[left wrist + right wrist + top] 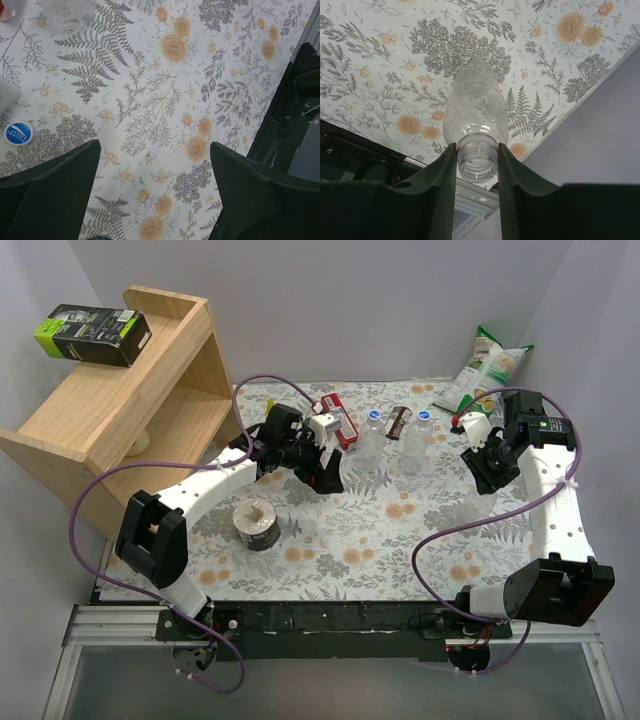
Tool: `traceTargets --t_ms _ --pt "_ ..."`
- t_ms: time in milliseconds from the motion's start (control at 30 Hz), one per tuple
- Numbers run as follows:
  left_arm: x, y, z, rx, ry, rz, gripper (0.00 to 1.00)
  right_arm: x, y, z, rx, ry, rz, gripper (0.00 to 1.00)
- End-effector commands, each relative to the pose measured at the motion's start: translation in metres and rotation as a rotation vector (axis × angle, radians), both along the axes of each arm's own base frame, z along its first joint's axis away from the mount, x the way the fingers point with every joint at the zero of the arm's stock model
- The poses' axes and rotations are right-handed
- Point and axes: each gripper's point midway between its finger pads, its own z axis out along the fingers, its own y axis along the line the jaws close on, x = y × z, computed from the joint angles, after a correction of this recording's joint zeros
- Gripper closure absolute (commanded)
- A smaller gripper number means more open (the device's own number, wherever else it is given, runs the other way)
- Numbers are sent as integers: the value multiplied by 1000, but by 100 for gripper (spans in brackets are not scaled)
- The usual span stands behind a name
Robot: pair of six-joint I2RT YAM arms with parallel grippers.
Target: Screw on the bottle caps
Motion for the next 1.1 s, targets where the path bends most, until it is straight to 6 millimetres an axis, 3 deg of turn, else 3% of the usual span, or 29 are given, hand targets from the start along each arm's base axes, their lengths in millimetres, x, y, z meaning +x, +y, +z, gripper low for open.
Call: traceTargets --t_ms 0,67,100,167,200,233,300,333,533,667,833,1067 --pt "-1 -4 14 -30 -38 -33 9 -10 7 -8 42 31 38 71" --pt "-1 -4 14 -33 -52 -40 8 -12 13 -6 66 22 59 74" --pt "-1 -7 18 -59 -78 -58 2 -15 18 -3 90 29 81 76" --pt "-12 -4 17 -100 -133 -85 2 -7 32 13 165 -20 106 78" --pt "-6 -11 33 -170 -246 -102 2 -5 38 19 185 -38 119 78" --pt "-21 -11 15 -171 -255 -128 2 0 44 29 203 -67 141 78" --pt "-27 -22 33 -219 -425 -192 2 4 62 39 273 -91 183 78" --pt "-38 -31 29 -217 -444 -240 2 4 74 44 299 -99 224 78" --pt "-46 -59 23 -232 -481 -326 2 -18 156 62 468 -72 480 78" --pt "-53 -72 21 -266 -499 -380 2 -24 193 76 573 -50 583 78" --pt "-63 -82 16 -295 -480 -438 2 -16 215 96 613 -73 658 79" --pt "-74 -85 6 -292 -446 -491 5 -17 236 101 645 -55 717 78"
